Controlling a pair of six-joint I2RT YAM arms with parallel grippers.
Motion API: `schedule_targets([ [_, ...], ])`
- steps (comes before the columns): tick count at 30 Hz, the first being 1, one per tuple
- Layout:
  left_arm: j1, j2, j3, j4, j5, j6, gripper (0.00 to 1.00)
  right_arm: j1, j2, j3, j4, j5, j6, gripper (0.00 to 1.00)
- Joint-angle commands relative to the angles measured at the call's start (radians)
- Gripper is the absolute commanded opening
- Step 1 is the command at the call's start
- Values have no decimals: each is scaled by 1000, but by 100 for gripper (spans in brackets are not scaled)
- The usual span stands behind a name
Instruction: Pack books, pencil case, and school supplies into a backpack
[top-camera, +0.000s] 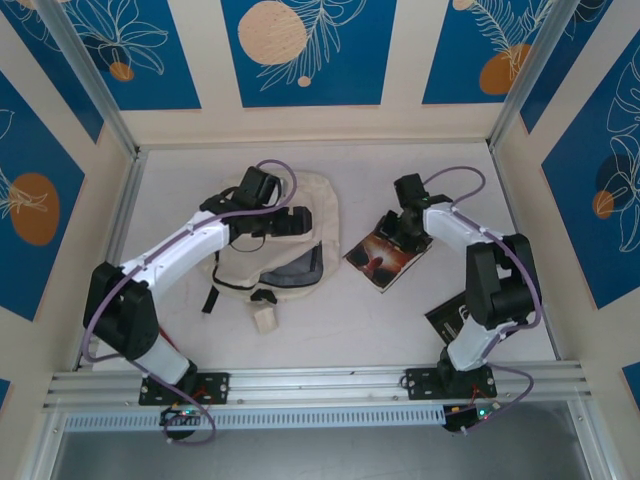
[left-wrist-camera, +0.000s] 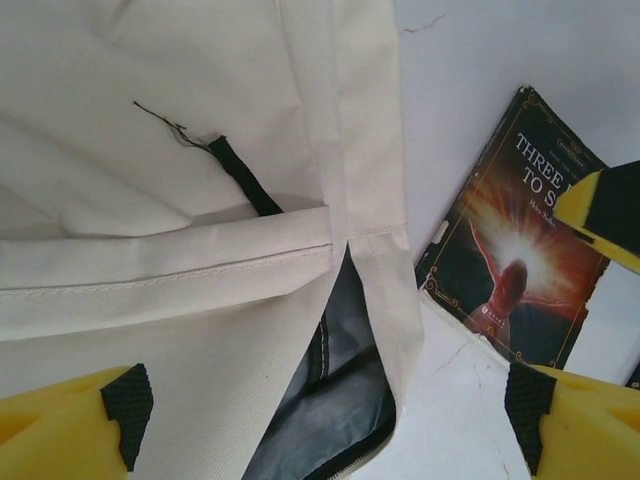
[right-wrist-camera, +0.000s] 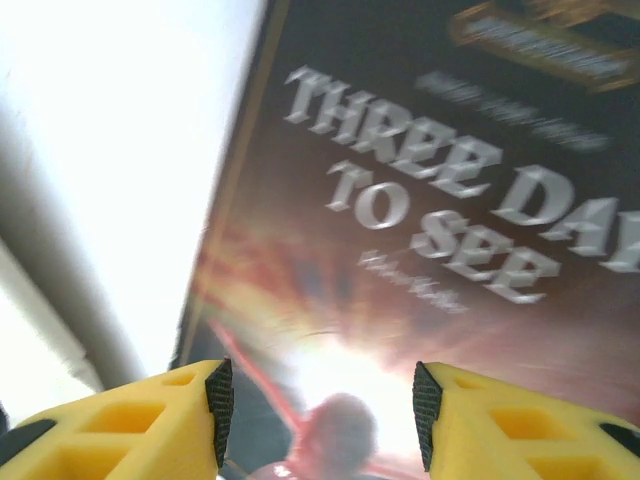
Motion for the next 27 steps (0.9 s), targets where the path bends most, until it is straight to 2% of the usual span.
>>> schedule_targets([
  [1, -21, 32, 55, 5, 17, -8, 92, 48, 68, 22, 10, -58, 30, 51],
  [3, -28, 46, 67, 6, 15, -15, 92, 68, 90, 24, 13, -68, 41, 49],
  [7, -41, 78, 91, 10, 23, -24, 91, 106, 100, 6, -7, -101, 16, 39],
  [13, -75, 151, 140, 58, 51, -57, 86, 183, 25, -153, -44, -138, 37, 35],
  [18, -112, 236, 200, 48, 87, -53, 81, 209, -101, -236, -77, -123, 45, 35],
  [22, -150, 295, 239, 50, 110, -62, 75, 196, -213, -210, -121, -29, 55, 35],
  [25, -186, 341, 278, 42, 112, -69, 68, 146, -285, -205, -144, 46, 54, 42],
  [27, -214, 381, 316, 7, 97, -63, 65, 96, -317, -231, -130, 54, 51, 46],
])
